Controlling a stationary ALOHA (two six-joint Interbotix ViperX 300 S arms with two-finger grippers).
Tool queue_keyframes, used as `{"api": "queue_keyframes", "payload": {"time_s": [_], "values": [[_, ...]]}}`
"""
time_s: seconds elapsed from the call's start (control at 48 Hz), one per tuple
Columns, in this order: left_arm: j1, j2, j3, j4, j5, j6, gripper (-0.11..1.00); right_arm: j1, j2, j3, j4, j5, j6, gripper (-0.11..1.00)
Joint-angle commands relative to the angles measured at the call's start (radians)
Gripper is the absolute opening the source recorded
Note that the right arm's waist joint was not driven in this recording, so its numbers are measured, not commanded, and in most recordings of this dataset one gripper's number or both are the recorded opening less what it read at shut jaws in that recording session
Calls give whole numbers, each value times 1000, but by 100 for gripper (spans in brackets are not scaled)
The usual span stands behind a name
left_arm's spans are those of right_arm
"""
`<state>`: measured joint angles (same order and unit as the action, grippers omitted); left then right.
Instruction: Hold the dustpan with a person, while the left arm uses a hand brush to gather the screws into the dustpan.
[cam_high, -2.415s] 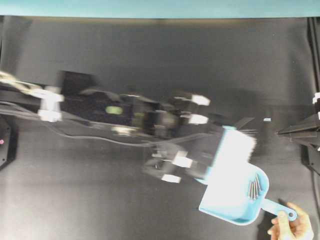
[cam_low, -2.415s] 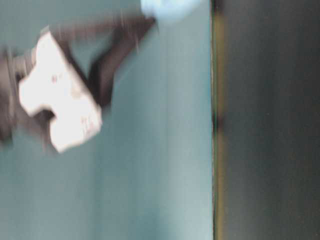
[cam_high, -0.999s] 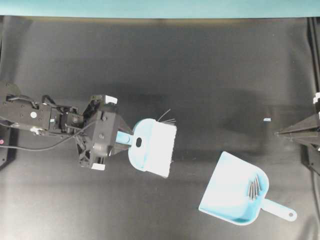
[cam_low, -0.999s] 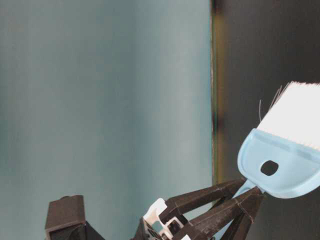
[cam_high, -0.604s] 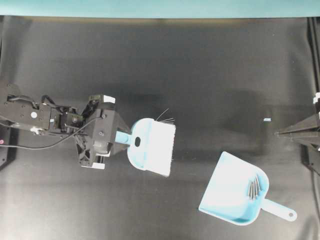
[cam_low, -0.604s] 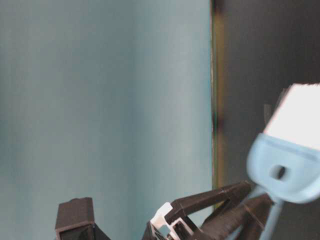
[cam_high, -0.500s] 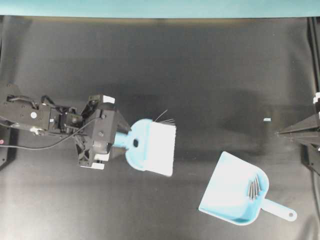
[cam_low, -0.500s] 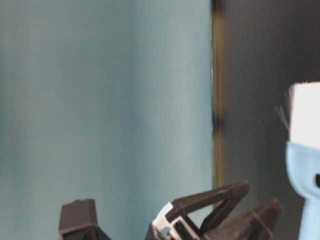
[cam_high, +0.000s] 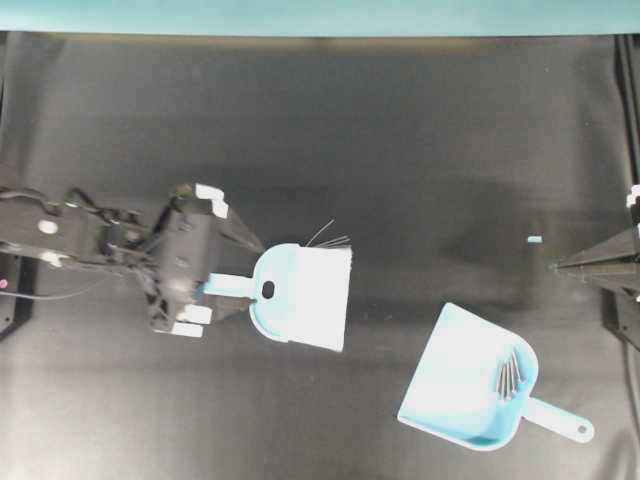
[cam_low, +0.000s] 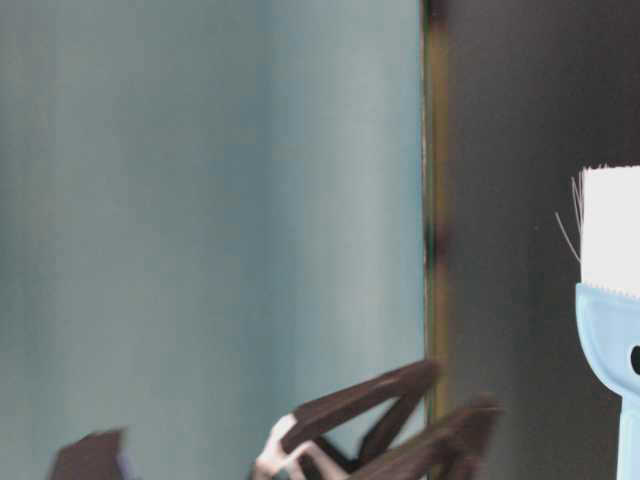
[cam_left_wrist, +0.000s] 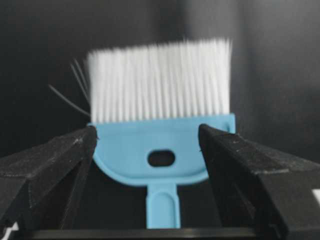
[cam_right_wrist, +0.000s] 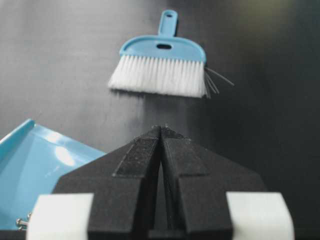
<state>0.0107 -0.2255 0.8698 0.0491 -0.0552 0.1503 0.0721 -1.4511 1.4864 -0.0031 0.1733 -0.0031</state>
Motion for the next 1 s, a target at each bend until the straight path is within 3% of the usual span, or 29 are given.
{"api": "queue_keyframes", "payload": {"time_s": [0.0, 0.271, 0.583, 0.979], "values": [[6, -98, 18, 2, -37, 2, 79, 0, 6, -3, 0, -6, 3, -1], [11, -342, 160, 2, -104, -2, 79, 0, 5, -3, 0, -5, 3, -1], [14, -601, 264, 2, -78, -2, 79, 0, 3, -3, 0, -5, 3, -1], [14, -669, 290, 2, -34, -3, 78, 0, 3, -3, 0, -3, 3, -1]]}}
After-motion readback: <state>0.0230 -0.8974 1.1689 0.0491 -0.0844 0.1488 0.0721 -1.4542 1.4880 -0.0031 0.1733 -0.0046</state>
